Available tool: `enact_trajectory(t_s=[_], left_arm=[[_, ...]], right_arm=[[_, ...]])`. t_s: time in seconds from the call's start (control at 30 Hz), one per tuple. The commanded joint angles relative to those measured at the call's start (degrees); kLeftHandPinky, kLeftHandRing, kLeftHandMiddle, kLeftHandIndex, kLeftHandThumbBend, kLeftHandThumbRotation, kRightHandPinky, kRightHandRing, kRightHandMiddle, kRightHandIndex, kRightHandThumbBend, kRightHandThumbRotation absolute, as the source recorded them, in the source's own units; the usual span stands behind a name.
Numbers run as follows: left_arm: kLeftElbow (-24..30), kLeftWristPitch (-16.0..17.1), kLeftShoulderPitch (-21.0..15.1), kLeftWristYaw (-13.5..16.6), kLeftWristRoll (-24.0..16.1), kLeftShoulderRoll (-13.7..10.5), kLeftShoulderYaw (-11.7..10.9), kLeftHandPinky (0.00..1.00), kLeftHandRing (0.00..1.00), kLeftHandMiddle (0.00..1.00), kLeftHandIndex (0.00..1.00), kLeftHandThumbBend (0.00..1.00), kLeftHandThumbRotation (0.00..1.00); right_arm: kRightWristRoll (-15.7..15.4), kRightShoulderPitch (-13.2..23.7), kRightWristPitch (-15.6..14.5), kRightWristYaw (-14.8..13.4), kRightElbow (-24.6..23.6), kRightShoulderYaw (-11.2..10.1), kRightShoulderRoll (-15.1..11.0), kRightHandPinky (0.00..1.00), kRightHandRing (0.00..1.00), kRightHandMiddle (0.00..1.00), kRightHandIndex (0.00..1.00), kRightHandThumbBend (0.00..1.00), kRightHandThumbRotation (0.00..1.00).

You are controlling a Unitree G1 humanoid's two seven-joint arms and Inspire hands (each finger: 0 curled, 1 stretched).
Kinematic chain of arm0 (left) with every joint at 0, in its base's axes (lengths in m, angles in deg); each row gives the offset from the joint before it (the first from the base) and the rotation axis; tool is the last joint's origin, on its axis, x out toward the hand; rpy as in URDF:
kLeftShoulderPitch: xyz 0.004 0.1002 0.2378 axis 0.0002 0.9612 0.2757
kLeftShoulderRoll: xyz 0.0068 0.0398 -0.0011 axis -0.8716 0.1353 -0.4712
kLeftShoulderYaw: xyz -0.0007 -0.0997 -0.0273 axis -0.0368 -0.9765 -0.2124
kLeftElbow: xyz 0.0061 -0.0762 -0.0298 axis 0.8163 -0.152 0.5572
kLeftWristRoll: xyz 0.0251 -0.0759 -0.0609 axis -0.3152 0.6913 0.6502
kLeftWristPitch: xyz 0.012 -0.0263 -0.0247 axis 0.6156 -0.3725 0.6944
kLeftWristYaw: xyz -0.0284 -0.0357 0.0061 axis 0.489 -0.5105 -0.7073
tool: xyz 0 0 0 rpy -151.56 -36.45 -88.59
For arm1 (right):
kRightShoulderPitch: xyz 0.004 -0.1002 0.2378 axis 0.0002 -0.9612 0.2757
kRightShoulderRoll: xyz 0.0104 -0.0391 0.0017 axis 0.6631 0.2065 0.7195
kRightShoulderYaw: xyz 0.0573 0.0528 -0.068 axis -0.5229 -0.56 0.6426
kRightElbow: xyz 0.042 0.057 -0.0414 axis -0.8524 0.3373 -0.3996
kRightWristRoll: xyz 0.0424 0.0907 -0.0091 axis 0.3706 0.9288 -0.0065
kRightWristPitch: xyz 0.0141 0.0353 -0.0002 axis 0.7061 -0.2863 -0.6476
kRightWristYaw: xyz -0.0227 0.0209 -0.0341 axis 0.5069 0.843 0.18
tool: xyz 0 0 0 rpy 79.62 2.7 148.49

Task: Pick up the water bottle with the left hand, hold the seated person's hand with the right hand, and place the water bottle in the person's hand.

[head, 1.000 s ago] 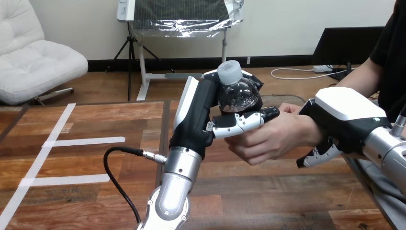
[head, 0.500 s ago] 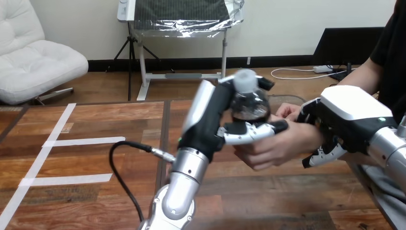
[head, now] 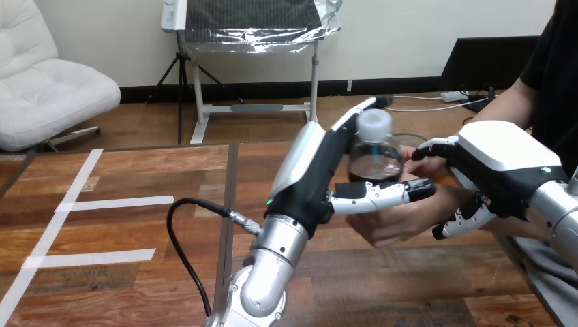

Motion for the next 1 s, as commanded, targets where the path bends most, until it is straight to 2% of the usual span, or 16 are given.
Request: enact_trajectory(t_s=[0.0, 0.77, 0.97], left_arm=[[2.05, -0.13, -3.04, 1.08, -0.78, 0.41, -0.87, 1.0, 1.0, 1.0, 1.0, 1.0, 0.76], [1.61, -0.05, -3.06, 0.93, -0.68, 0.34, -1.29, 1.0, 1.0, 1.0, 1.0, 1.0, 0.77], [1.76, -0.51, -2.98, 0.83, -0.86, 0.32, -1.23, 1.0, 1.0, 1.0, 1.0, 1.0, 0.77]], right_arm=[[0.51, 1.66, 0.74, -1.6, -0.57, -2.1, -0.03, 0.78, 0.89, 0.91, 0.87, 0.86, 0.07], [1.36, 1.65, 3.16, -1.91, 0.85, -2.31, -0.15, 0.78, 0.88, 0.9, 0.85, 0.85, 0.07], [0.93, 1.65, 1.98, -1.33, 0.51, -2.19, 0.01, 0.79, 0.88, 0.9, 0.85, 0.85, 0.07]])
